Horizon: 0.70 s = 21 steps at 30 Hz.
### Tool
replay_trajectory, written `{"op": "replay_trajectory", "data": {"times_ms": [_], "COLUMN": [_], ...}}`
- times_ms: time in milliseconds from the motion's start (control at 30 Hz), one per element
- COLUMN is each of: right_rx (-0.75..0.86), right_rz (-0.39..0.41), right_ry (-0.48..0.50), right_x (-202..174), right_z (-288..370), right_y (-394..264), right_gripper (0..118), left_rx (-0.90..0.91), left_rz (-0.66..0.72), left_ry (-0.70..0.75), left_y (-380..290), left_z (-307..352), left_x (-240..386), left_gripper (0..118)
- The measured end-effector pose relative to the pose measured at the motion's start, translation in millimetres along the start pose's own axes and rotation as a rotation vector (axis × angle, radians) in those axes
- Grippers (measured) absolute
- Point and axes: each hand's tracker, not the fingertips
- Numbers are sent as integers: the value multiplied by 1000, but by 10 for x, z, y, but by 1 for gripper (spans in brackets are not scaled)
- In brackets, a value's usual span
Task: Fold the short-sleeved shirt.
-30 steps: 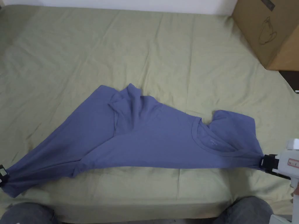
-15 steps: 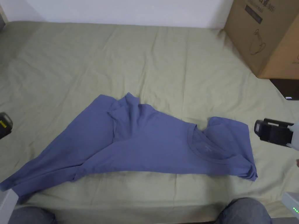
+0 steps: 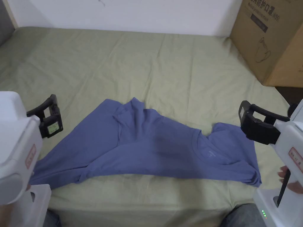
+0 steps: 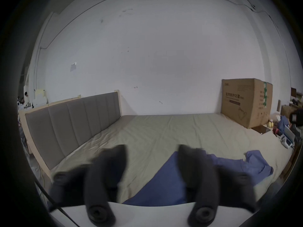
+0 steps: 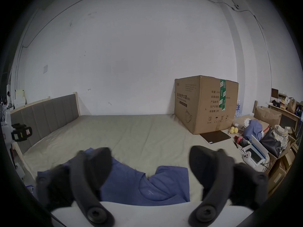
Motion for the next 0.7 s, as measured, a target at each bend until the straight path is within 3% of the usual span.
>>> {"op": "replay_trajectory", "data": {"times_ms": [33, 67, 133, 167, 700], "right_rx": [2, 6, 7, 9, -53], "right_rz": [-4, -13, -24, -27, -67], "right_ry": [7, 11, 11, 4, 3], "right_x": [-17, -43, -73, -85, -53], "right_z": [23, 38, 53, 60, 95], "right_y": [-8, -16, -42, -62, -166], "right_gripper": [81, 52, 5, 0, 0], "left_rx": [-8, -17, -31, -42, -90], "left_rz": [-4, 0, 33, 46, 82], "left_ry": [-9, -19, -43, -57, -70], "left_y": [-27, -51, -85, -97, -159], "left_z": [5, 7, 30, 40, 114], "left_x": [22, 32, 63, 68, 89], "left_gripper": [41, 17, 1, 0, 0]}}
